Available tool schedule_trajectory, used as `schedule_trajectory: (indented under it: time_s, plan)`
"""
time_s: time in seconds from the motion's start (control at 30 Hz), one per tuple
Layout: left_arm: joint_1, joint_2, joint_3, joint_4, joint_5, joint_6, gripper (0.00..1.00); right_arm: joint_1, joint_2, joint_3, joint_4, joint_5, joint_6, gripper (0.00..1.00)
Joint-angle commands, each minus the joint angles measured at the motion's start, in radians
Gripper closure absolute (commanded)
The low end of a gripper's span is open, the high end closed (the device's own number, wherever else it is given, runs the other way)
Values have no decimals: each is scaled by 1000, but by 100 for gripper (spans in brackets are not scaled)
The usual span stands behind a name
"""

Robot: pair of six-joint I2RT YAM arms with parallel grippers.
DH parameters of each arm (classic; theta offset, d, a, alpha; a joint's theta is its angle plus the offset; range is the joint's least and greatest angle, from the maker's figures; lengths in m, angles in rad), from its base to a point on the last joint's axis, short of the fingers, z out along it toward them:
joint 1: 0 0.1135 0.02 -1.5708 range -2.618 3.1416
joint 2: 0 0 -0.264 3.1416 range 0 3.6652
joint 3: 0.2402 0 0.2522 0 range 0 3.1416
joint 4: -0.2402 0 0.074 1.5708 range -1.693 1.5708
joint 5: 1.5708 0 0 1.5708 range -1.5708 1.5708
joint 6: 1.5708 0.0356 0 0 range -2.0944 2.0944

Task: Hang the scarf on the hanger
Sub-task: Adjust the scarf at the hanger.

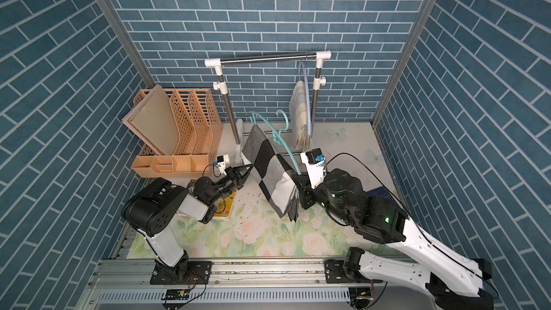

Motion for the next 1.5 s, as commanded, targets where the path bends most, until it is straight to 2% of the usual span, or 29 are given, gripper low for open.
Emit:
schedule_trajectory:
  time_s: [0.0, 0.27, 1.13, 1.47]
  plan:
    - [28, -10, -27, 209, -40, 8, 100, -2, -35, 67, 119, 41, 12, 100]
    - [51, -25, -36, 199, -49, 6, 100, -2, -47, 62, 111, 48, 19, 100]
    - [170, -187, -54, 18, -35, 45, 100, -3, -85, 55, 85, 53, 34, 100]
    - [163, -210, -68, -23, 4, 72, 100, -1, -95, 58, 89, 61, 30, 100]
